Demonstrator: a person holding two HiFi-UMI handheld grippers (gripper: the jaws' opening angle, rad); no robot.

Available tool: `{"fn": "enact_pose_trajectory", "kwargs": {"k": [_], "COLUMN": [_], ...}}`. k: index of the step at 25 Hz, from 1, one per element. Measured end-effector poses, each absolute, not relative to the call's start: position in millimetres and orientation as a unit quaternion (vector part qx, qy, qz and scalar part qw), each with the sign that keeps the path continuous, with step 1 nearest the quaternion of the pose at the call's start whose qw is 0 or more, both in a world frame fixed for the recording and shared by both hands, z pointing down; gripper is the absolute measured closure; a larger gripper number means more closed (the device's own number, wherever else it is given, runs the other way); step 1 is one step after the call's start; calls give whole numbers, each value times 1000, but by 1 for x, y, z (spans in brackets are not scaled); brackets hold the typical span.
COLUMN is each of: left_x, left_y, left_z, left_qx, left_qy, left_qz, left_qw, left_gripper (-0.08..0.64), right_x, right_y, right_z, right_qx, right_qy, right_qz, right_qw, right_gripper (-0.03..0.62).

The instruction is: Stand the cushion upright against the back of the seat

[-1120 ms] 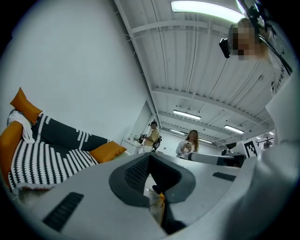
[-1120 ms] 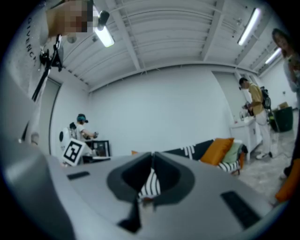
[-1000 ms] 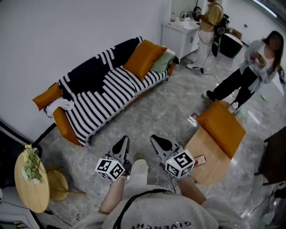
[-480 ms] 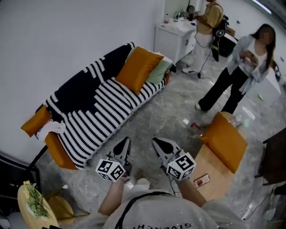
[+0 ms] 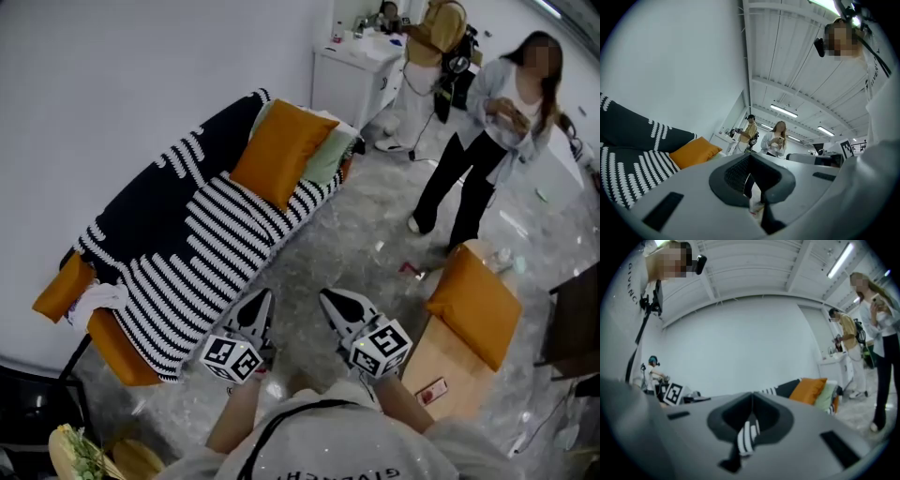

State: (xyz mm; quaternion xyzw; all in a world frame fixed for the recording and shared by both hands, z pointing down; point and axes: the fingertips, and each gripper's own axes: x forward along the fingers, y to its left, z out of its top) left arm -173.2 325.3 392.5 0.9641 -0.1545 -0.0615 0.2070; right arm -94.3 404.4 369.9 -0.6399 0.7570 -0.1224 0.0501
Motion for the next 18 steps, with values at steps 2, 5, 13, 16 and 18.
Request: {"fn": "enact_pose_trajectory", "kwargs": {"k": [2,5,13,16,18], "left_x": [-168,-160,-128,-109,-93], "left_y": [317,307,264,246,234], "left_z": [395,400,407,408,407], "left_qx": [963,961,961,960,959], "left_qy": [-155,-155,-160,-167,-171], "left_qz": [-60,-59,-58,-60,-62], "left_qw": [214,222,217,217,218], "left_gripper": [534,534,534,534,534], "right_x": [-88,-79,-44,-25,-10], "right_y": [396,385,340,322,308], "right_z": [371,373,384,382,380], "right_qx": [-643,-644,-640,-633,-629], "right_qy": [754,752,755,761,765], "right_qz": [-127,-133,-135,-132,-132], "right_qw": [50,48,50,54,53], "right_gripper": [572,572,572,572,572]}}
